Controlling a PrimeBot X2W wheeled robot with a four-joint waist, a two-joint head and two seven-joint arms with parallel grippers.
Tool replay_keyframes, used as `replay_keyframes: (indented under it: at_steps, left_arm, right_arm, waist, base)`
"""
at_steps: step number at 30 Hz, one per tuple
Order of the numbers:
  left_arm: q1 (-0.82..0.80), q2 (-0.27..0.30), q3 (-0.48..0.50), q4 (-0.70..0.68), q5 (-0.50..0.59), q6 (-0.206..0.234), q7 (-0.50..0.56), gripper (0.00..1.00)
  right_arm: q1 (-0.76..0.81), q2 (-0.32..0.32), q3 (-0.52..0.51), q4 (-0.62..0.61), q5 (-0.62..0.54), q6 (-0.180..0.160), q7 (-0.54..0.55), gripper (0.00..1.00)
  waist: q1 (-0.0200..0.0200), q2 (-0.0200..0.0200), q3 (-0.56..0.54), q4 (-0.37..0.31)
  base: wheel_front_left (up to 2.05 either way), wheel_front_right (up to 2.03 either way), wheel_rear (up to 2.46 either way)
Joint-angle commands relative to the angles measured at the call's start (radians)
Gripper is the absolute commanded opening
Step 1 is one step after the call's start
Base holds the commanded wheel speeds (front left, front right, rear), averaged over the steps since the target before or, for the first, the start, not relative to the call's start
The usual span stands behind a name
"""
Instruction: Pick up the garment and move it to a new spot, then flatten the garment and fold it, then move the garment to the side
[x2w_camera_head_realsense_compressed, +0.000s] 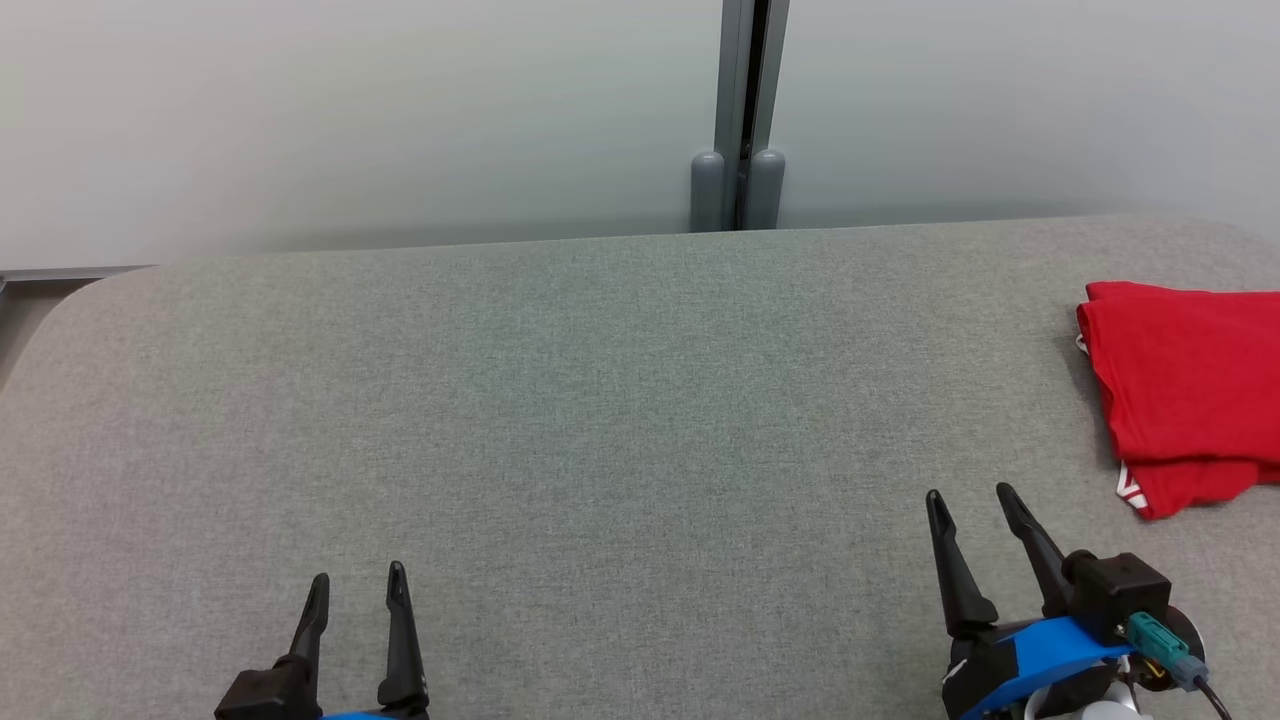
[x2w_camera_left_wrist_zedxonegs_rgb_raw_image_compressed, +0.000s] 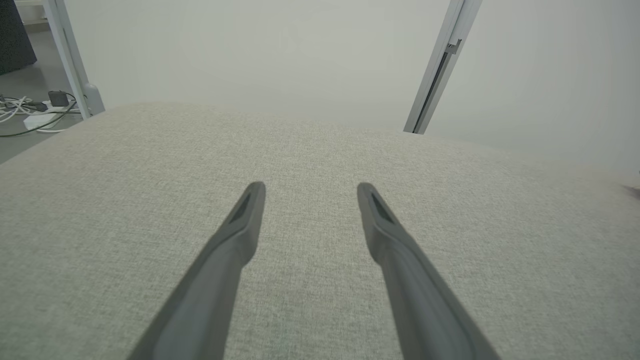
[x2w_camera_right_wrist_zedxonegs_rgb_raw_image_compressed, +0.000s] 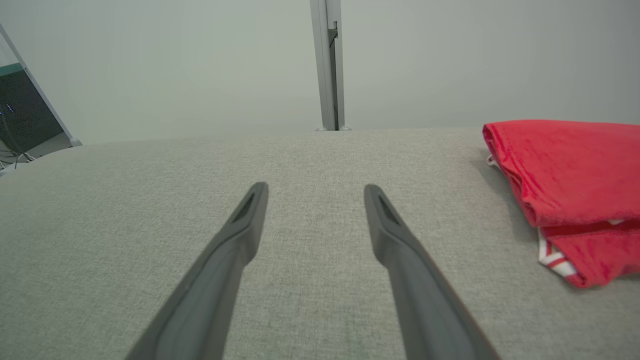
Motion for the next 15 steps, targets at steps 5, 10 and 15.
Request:
replay_keyframes:
  at_steps: [5, 10, 15]
  left_arm:
    - [-0.006, 0.012, -0.002, -0.001, 0.001, 0.007, -0.001, 1.0]
    - [-0.01, 0.015, -0.009, 0.0, 0.012, 0.019, 0.002, 1.0]
    - [0.006, 0.007, -0.008, 0.028, 0.004, 0.014, 0.006, 0.0]
  right_arm:
    - [0.016, -0.002, 0.006, -0.003, 0.003, 0.0, -0.006, 1.0]
    - [0.015, -0.002, 0.013, -0.006, 0.006, 0.0, -0.006, 1.0]
    - [0.004, 0.001, 0.01, 0.027, 0.008, 0.0, 0.005, 0.0]
  waist:
    - [0.0001, 0.0, 0.004, 0.001]
    - [0.0001, 0.0, 0.006, 0.0]
    - [0.0002, 0.0, 0.007, 0.0]
  base:
    - [0.0, 0.0, 0.0]
    - [0.0, 0.0, 0.0]
    - [0.0, 0.0, 0.0]
